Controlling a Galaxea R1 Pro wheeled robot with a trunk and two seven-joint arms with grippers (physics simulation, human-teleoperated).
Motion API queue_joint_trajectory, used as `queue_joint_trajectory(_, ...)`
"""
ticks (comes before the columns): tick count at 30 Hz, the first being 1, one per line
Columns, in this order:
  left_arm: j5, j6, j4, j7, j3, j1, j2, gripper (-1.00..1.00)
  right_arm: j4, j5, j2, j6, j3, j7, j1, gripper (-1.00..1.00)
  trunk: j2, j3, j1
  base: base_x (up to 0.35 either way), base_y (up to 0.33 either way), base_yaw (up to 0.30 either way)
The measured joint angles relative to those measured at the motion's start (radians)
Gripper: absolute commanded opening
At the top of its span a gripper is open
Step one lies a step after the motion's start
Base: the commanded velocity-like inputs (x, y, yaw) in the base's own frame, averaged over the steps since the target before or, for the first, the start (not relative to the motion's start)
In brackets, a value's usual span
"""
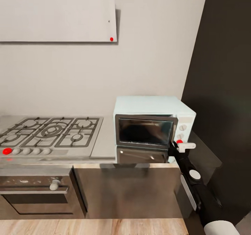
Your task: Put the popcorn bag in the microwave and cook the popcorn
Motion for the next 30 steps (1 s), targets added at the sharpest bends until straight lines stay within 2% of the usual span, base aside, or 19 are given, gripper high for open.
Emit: queue_joint_trajectory(30,0.000,0.000,0.000,0.000,0.000,0.000,0.000,1.00,-0.002,-0.002,0.001,-0.001,0.035,0.009,0.000,-1.00,0.000,0.000,0.000,-0.093,0.000,0.000)
